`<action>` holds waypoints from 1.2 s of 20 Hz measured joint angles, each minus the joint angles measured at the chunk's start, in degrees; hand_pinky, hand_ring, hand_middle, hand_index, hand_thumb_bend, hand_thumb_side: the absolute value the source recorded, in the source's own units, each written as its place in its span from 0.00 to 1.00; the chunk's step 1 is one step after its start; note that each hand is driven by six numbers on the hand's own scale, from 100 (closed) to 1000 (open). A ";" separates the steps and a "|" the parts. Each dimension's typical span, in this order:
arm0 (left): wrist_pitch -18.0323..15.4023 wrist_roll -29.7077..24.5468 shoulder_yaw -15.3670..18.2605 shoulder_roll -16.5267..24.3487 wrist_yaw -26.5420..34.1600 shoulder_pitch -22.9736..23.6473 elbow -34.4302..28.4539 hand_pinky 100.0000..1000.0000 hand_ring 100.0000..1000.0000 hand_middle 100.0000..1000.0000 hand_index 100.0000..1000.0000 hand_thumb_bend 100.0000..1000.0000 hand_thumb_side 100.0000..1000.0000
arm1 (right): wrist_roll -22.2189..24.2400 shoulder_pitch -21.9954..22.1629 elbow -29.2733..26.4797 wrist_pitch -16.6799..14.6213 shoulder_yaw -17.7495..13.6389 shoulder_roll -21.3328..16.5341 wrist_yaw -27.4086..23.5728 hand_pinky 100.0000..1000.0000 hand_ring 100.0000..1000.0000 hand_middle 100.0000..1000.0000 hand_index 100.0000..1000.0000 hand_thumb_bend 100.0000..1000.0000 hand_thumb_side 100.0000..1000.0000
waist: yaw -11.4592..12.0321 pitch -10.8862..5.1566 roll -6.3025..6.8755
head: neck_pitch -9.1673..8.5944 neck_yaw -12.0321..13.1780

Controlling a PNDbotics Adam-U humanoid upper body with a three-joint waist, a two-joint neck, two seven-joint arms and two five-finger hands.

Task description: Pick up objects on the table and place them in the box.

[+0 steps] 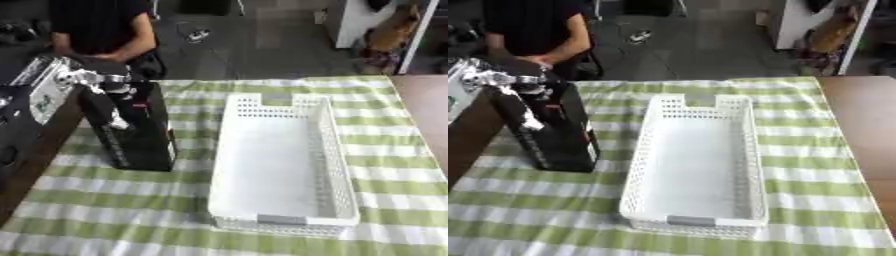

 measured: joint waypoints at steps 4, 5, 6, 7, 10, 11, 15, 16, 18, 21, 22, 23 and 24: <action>0.13 -0.13 0.00 0.00 0.58 -0.02 -0.01 0.00 0.11 0.29 0.41 0.00 0.14 | 0.00 0.00 0.00 0.00 0.00 0.00 -0.01 0.75 0.80 0.84 0.98 0.00 0.69 | 0.01 0.00 0.00 | 0.00 0.00; 0.23 -0.23 0.02 0.00 0.90 -0.02 -0.09 0.00 0.11 0.28 0.41 0.00 0.15 | 0.00 0.00 0.00 0.00 0.00 0.00 -0.01 0.75 0.80 0.84 0.98 0.00 0.69 | 0.01 0.00 0.00 | 0.00 0.00; 0.35 -0.35 0.19 0.00 1.32 -0.01 -0.33 0.00 0.10 0.28 0.40 0.00 0.16 | 0.00 0.00 0.00 0.00 -0.01 0.00 -0.01 0.75 0.80 0.84 0.98 0.00 0.69 | 0.01 0.01 0.00 | -0.01 0.00; 0.49 -0.46 0.48 0.00 1.84 0.09 -0.68 0.00 0.10 0.28 0.40 0.00 0.18 | 0.00 0.00 0.00 0.00 -0.02 0.00 -0.01 0.75 0.80 0.84 0.98 0.00 0.69 | 0.01 0.07 -0.02 | -0.01 0.00; 1.57 -0.53 1.96 0.02 5.02 0.58 -2.50 0.00 0.08 0.28 0.39 0.00 0.25 | 0.00 0.01 0.00 0.00 -0.03 0.01 -0.01 0.75 0.80 0.84 0.98 0.00 0.69 | 0.02 0.38 -0.13 | -0.03 0.00; 2.14 -0.36 2.65 0.02 6.58 0.74 -3.31 0.00 0.08 0.28 0.39 0.00 0.27 | 0.00 0.01 0.00 0.00 -0.03 0.01 -0.01 0.75 0.80 0.84 0.98 0.00 0.69 | 0.04 0.38 -0.20 | -0.03 0.00; 5.19 1.20 6.46 0.37 13.78 0.73 -7.57 0.00 0.07 0.29 0.38 0.00 0.32 | -0.02 0.01 0.00 0.01 -0.04 0.02 -0.01 0.75 0.80 0.84 0.98 0.00 0.68 | 0.11 0.38 -0.27 | -0.04 -0.01; 6.09 1.64 7.37 0.60 15.46 0.73 -8.65 0.00 0.07 0.29 0.39 0.00 0.32 | -0.02 0.01 0.00 0.01 -0.04 0.02 -0.01 0.75 0.80 0.84 0.98 0.00 0.68 | 0.16 0.38 -0.27 | -0.05 -0.02; 7.77 2.32 8.72 1.34 18.00 0.88 -10.48 0.00 0.07 0.29 0.39 0.00 0.32 | -0.03 0.02 0.00 0.02 -0.07 0.03 -0.01 0.75 0.80 0.84 0.98 0.00 0.68 | 0.16 0.37 -0.27 | -0.07 -0.03; 9.58 2.81 9.71 2.30 19.76 1.75 -12.26 0.00 0.07 0.29 0.39 0.00 0.33 | -0.05 0.02 0.00 0.02 -0.18 0.04 -0.01 0.75 0.80 0.84 0.98 0.00 0.68 | 0.16 0.37 -0.27 | -0.11 -0.04; 9.99 2.87 9.92 2.44 20.01 1.87 -12.55 0.00 0.07 0.29 0.39 0.00 0.33 | -0.05 0.02 0.00 0.02 -0.23 0.04 -0.01 0.75 0.80 0.84 0.98 0.00 0.68 | 0.16 0.37 -0.27 | -0.12 -0.05; 10.24 2.98 10.05 2.57 20.14 1.97 -12.84 0.00 0.06 0.29 0.39 0.00 0.33 | -0.05 0.02 0.00 0.02 -0.27 0.04 -0.01 0.75 0.80 0.84 0.98 0.00 0.68 | 0.15 0.37 -0.27 | -0.13 -0.05; 10.46 3.08 10.23 2.63 20.30 2.04 -13.05 0.00 0.06 0.29 0.39 0.00 0.33 | -0.05 0.02 0.00 0.02 -0.33 0.04 -0.02 0.75 0.80 0.84 0.98 0.00 0.68 | 0.15 0.37 -0.27 | -0.14 -0.05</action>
